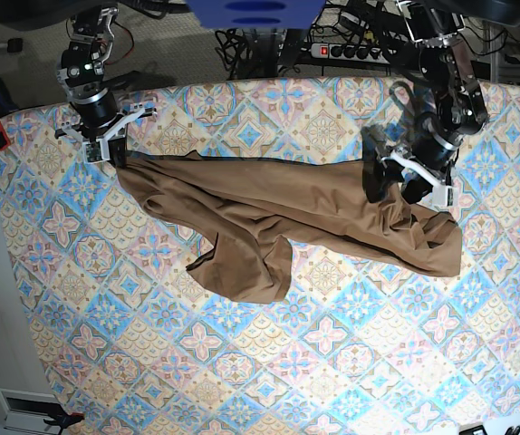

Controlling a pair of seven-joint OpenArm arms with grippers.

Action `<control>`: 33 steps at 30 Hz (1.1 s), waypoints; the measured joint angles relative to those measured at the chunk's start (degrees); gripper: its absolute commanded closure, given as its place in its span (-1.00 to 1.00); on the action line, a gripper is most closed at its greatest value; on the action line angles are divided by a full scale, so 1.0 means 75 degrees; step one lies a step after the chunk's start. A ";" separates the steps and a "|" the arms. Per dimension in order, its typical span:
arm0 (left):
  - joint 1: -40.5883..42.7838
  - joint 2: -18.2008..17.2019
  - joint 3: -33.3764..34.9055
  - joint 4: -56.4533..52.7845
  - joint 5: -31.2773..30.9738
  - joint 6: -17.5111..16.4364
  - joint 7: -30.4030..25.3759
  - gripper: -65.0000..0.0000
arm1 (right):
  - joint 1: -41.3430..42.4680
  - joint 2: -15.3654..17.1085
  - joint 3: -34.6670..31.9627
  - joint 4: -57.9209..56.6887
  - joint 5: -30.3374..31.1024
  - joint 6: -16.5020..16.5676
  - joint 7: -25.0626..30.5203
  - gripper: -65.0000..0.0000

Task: Layout the t-shirt on the table in an organized manner, then fold the t-shirt properly
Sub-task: 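Release and regrasp the shirt edge with the left gripper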

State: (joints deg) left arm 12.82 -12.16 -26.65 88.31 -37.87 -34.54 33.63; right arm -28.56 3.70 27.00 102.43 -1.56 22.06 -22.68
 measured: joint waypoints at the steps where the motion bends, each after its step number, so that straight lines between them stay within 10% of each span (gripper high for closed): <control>1: -0.0070 -0.0003 -0.0003 -0.0085 -0.0140 0.0003 0.0006 -0.54 | 0.0000 0.0000 0.0000 -0.0003 0.0000 0.0000 0.0000 1.00; 23: -0.0149 -0.0082 -0.1623 -0.0472 -0.0236 0.0003 -0.0044 -0.53 | 0.0003 -0.0003 0.0020 -0.0032 -0.0003 0.0003 -0.0023 1.00; 33: -0.0163 -0.0009 -0.0402 -0.0664 -0.0207 -0.0023 0.0029 -0.53 | 0.0000 -0.0003 0.0015 -0.0079 -0.0003 0.0000 -0.0023 1.00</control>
State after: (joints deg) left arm 11.60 -12.23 -29.67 83.33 -39.42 -34.72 33.85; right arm -28.56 3.68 27.11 101.84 -1.58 22.06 -22.85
